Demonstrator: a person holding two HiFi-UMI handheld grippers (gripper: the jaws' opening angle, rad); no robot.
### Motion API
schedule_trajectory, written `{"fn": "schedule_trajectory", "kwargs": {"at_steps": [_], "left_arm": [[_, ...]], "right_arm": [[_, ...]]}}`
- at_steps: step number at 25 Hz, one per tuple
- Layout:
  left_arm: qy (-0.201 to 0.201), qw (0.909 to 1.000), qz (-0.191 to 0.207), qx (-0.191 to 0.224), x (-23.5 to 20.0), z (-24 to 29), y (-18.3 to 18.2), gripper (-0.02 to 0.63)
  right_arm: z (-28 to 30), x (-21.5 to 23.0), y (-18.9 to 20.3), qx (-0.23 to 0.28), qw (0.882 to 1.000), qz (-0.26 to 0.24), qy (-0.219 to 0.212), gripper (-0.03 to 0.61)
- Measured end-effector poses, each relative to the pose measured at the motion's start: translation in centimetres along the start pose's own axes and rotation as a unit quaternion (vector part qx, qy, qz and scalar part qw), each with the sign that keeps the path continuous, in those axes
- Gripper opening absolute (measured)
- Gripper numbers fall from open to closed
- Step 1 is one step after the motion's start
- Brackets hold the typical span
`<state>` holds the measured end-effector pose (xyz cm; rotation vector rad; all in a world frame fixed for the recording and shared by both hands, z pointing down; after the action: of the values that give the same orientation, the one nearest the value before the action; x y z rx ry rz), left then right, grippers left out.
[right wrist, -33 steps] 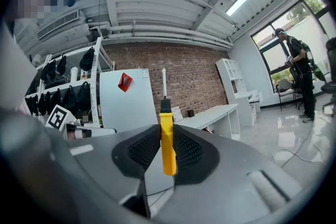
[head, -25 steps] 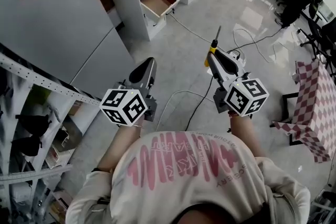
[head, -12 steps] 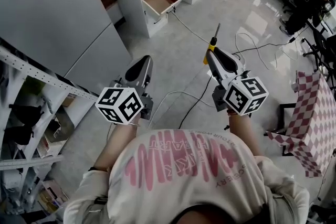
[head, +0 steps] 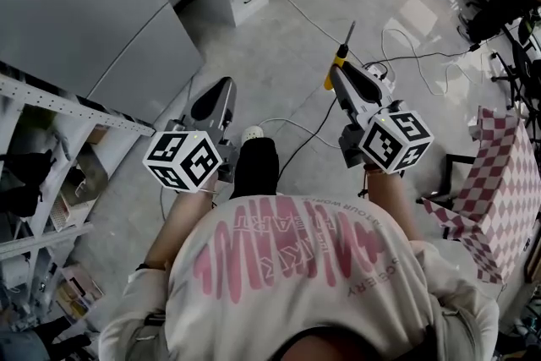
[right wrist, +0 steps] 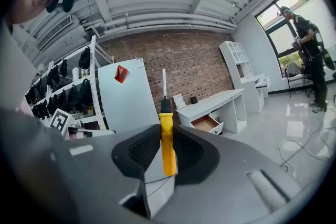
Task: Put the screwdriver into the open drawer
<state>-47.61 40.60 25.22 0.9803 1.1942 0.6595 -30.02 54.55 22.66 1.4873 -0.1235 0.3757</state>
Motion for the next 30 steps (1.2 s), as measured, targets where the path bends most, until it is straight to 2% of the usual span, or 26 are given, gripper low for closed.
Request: {"fn": "schedule_trajectory", "kwargs": {"at_steps": [8, 12, 18, 25, 30], "left_arm": [[0.037, 0.9990, -0.001, -0.027, -4.2, 8.3, -0.9, 0.005], [0.062, 0.9974, 0.003, -0.037, -6.8, 13.6, -3.7, 0.005], [0.097, 0.9947, 0.016, -0.030, -11.3, 20.4, -8.7, 0.005], [0.100, 0.9949, 0.017, -0.006, -15.6, 23.5, -12.5, 0.005], [0.091, 0.9958, -0.002, -0.011, -17.7, 24.0, -12.4, 0.005]], "right_arm": [[6.0, 3.9, -0.3, -0.012, 0.999, -0.006, 0.033, 0.089], [11.4, 5.7, -1.8, -0.010, 0.999, 0.003, 0.046, 0.089], [19.8, 6.5, -4.6, 0.007, 0.999, -0.020, 0.049, 0.089], [24.9, 7.1, -6.3, 0.015, 0.998, -0.041, 0.055, 0.089], [27.2, 7.4, -6.3, 0.002, 0.998, -0.041, 0.046, 0.089]]}}
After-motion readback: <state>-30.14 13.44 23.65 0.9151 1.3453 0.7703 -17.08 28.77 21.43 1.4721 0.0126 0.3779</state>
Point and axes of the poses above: the fingertips, and each gripper's own axes: z forward along the fingers, x to its right, y out of its underside, the point moved 3 cm from there along -z, backward along the fingers, and after that the axes turned 5 degrees about x, right-handed, at the moved point
